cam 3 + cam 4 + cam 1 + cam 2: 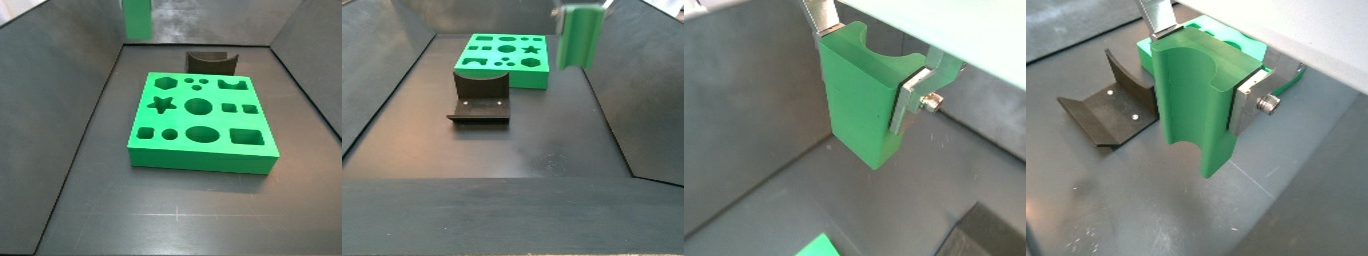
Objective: Pick up the arch object. Move up. Move to above the board. Insert the arch object.
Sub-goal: Move to above the board.
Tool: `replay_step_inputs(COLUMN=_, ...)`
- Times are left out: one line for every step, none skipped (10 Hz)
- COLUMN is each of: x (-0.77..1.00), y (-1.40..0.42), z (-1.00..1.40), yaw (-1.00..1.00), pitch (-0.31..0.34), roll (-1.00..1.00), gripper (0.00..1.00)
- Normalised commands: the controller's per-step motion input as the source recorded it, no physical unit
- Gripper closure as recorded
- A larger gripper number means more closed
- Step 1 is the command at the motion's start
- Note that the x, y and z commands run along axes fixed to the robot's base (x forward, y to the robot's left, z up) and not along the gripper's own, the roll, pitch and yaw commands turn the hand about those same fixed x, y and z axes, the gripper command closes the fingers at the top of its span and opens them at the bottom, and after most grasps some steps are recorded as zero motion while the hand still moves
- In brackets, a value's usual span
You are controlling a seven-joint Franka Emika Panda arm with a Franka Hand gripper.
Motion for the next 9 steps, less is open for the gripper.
replay_step_inputs(x=-0.26, y=0.13, z=1.00, yaw=-0.01, pitch=0.024, roll=-0.02, gripper=1.00)
replay_step_inputs(x=-0.24, y=0.11, z=1.00, yaw=-0.02, pitch=0.014, roll=-0.03, gripper=1.00)
replay_step_inputs(x=-0.22, y=0.10, z=1.00, yaw=-0.02, pitch=0.012, roll=-0.04, gripper=1.00)
replay_step_inputs(x=-0.12, y=0.07, z=0.71, yaw=-0.02, pitch=0.013, roll=-0.05, gripper=1.00)
replay_step_inputs(x=-0.08, y=0.05, z=0.59, yaw=-0.02, pitch=0.017, roll=-0.06, gripper=1.00)
replay_step_inputs(x=-0.02, y=0.03, z=0.35, yaw=-0.02, pitch=0.047, roll=-0.07, gripper=1.00)
replay_step_inputs(x=0.01, y=0.03, z=0.18, yaw=-0.02, pitch=0.073, roll=-0.08, gripper=1.00)
replay_step_inputs(x=0.33, y=-1.00, z=0.24, yaw=-0.29, pitch=0.219, roll=-0.02, gripper=1.00)
replay_step_inputs(x=0.33, y=-1.00, z=0.24, yaw=-0.24, pitch=0.223, roll=0.02, gripper=1.00)
